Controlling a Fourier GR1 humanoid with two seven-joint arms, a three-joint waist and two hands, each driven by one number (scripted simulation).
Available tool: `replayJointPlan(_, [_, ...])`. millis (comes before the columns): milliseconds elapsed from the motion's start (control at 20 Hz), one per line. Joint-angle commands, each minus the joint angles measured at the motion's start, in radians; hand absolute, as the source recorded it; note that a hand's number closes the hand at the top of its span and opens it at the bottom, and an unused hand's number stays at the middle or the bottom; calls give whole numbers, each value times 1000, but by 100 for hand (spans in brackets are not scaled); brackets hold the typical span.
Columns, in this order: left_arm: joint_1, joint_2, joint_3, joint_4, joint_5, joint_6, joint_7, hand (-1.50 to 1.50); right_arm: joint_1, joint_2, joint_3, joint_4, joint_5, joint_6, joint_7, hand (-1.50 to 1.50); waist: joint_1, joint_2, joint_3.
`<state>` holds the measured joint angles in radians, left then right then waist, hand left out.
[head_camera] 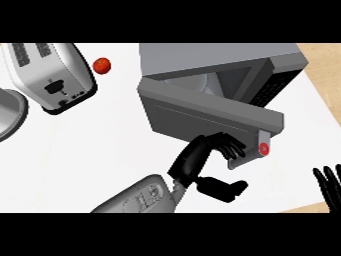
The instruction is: Pick up the milk, place it into the microwave and close the microwave
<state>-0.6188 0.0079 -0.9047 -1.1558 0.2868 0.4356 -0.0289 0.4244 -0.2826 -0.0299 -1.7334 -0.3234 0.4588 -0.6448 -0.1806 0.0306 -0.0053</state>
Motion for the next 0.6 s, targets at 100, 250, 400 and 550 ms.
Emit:
replayJointPlan(100, [-130,-8,85,79,92,129,-64,-150,14,-34,18,-61,-44,55,28,-150,-50,10,0])
replayJointPlan(250, [-153,-8,118,122,147,165,-104,150,28,-46,27,-94,-71,75,35,-150,-70,17,0])
replayJointPlan(400, [-189,-8,142,151,215,151,-133,150,16,-68,33,-122,-94,87,65,-150,-80,27,-1])
replayJointPlan(550, [-225,-8,180,181,262,149,-169,150,35,-76,38,-146,-116,101,71,-150,-112,32,0])
